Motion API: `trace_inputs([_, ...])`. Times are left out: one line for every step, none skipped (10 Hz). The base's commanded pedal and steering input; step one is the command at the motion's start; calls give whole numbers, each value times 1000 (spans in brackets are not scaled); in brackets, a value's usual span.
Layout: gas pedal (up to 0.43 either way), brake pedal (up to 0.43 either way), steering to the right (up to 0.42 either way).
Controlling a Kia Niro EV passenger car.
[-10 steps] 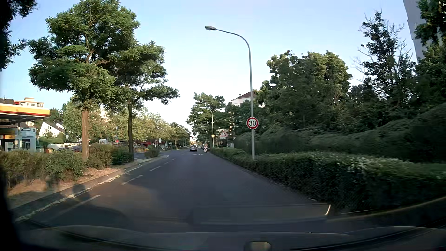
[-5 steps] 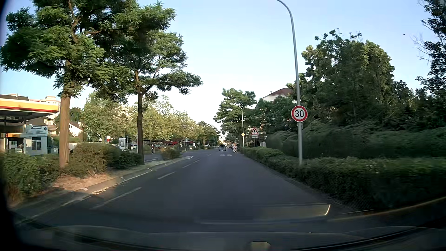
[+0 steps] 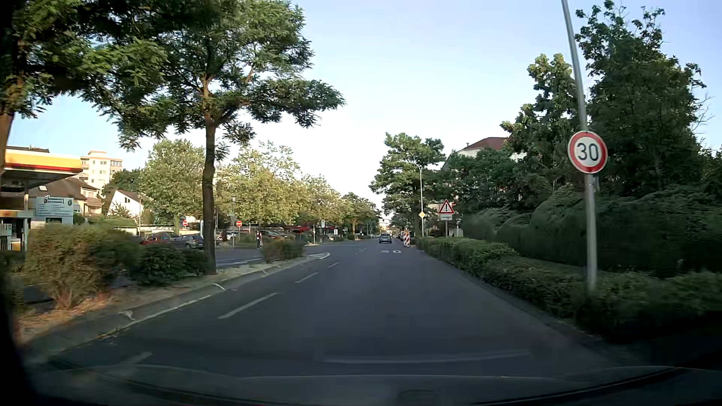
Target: Follow the waypoints while adhering to traffic rules and regulations
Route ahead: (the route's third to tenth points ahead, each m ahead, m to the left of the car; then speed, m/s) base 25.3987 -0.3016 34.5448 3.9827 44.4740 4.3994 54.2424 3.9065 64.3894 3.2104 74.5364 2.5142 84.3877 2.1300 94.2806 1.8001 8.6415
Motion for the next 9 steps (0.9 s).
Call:
trace_inputs([20,30,-11])
trace_inputs([20,30,-5])
trace_inputs([8,30,-3])
trace_inputs([0,30,-2])
trace_inputs([0,30,0])
trace_inputs([0,30,0])
trace_inputs([0,30,0])
trace_inputs([0,30,0])
trace_inputs([0,30,0])
